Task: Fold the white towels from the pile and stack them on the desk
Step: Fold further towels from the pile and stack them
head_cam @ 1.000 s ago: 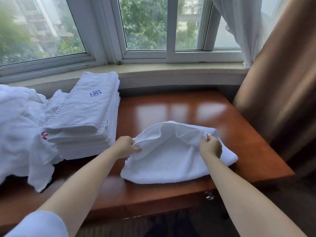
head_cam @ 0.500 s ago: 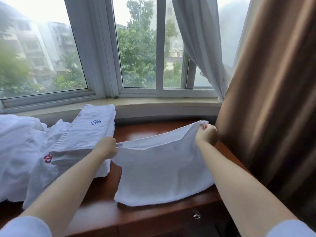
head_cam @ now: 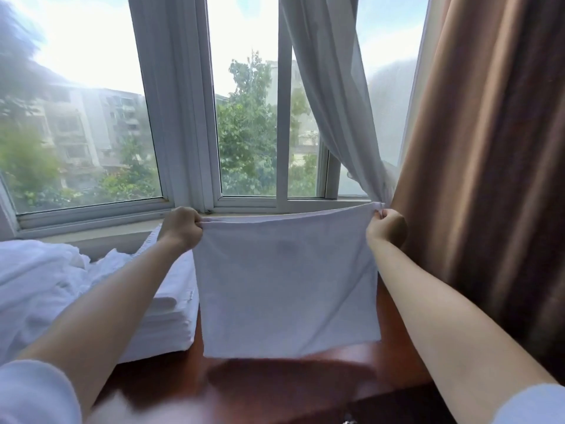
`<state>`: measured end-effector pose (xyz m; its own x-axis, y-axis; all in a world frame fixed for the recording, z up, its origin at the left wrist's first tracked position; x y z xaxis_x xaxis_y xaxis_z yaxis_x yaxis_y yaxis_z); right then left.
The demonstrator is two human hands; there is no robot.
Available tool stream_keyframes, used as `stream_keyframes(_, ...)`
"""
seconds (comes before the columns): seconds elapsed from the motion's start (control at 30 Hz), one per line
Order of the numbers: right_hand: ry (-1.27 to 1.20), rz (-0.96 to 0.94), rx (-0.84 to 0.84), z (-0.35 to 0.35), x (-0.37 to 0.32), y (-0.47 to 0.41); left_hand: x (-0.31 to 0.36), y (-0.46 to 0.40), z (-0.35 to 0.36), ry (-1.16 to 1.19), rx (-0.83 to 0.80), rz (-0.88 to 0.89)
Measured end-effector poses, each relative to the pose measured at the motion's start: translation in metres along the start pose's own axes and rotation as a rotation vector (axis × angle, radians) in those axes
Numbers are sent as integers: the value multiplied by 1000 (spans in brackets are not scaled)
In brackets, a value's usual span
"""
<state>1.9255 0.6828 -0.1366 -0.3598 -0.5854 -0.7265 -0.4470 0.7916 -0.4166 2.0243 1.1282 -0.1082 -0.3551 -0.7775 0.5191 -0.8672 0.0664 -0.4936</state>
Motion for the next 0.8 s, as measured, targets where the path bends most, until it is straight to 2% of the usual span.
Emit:
stream_keyframes(0.17, -17, 12, 54, -9, -2, -7, 23, -3, 5, -310, -152, 128)
stream_keyframes(0.27, 1, 30, 47, -6, 4, -6, 23, 0, 11, -347, -218, 136)
stream_keyframes(0.37, -12, 69, 79, -4, 19, -3, 11, 2, 17, -158, -221, 59)
stream_keyframes(0.5, -30, 128, 62, -1, 35, -1, -28, 5, 14, 499, -22, -235)
stream_keyframes(0.57, -22, 178, 31, 2, 38, 0, -38, 9, 24, 703, -14, -343)
stream_keyframes(0.67, -7, 256, -4, 12, 49, 4, -43, 10, 34, 624, -35, -367)
stream_keyframes(0.8, 19, 218, -71, 33, 60, 10, -47, 11, 49, 392, -79, -304)
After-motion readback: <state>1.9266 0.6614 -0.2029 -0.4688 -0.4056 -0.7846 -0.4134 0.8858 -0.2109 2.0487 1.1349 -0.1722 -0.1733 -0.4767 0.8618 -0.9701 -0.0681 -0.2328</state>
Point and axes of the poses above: each hand's wrist, its own y-axis away from the middle knuckle, its own z-axis out of the palm, x = y × z, the point moved 10 cm from there along -y, towards the middle knuckle, and after that the axes turned 14 degrees about y, right-handed, at the moved point
